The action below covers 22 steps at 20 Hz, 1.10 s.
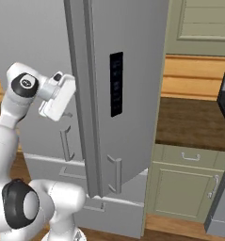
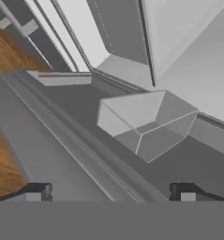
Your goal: Take the strawberry from the fridge and place it on top of the pancake, located on the dining counter.
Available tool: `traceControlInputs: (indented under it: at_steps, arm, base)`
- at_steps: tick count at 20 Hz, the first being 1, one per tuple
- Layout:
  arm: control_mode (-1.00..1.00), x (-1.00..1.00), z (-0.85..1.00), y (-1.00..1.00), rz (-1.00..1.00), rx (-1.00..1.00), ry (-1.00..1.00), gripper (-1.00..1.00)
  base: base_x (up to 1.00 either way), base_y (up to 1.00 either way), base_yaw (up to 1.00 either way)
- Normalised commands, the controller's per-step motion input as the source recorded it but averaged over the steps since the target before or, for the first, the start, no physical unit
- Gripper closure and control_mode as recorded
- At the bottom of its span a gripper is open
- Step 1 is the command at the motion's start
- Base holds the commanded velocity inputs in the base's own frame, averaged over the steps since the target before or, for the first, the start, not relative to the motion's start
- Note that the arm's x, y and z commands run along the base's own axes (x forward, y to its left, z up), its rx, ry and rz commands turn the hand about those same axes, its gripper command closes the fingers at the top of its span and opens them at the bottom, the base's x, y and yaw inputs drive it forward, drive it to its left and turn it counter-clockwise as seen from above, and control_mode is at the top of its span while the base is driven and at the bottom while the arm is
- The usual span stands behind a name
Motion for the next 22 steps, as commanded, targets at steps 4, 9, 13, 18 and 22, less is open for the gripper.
traceControlInputs:
  at_steps: [4,9,13,18,22]
  arm:
    - [-1.0,0.09,0.0,-0.51,0.0,-0.07,0.0,-1.0]
    - [-1.0,-0.24,0.0,-0.63,0.0,-0.04,0.0,-1.0]
    - [-1.0,-0.47,0.0,-0.7,0.0,0.0,0.0,-1.0]
    - [-1.0,-0.53,0.0,-0.77,-0.03,0.0,0.0,-1.0]
    - [-1.0,-0.45,0.0,-0.82,-0.05,0.0,0.0,-1.0]
  base:
    - [0.0,0.0,0.0]
    - [0.0,0.0,0.0]
    - [0.0,0.0,0.0]
    - [0.0,0.0,0.0]
    - [0.0,0.0,0.0]
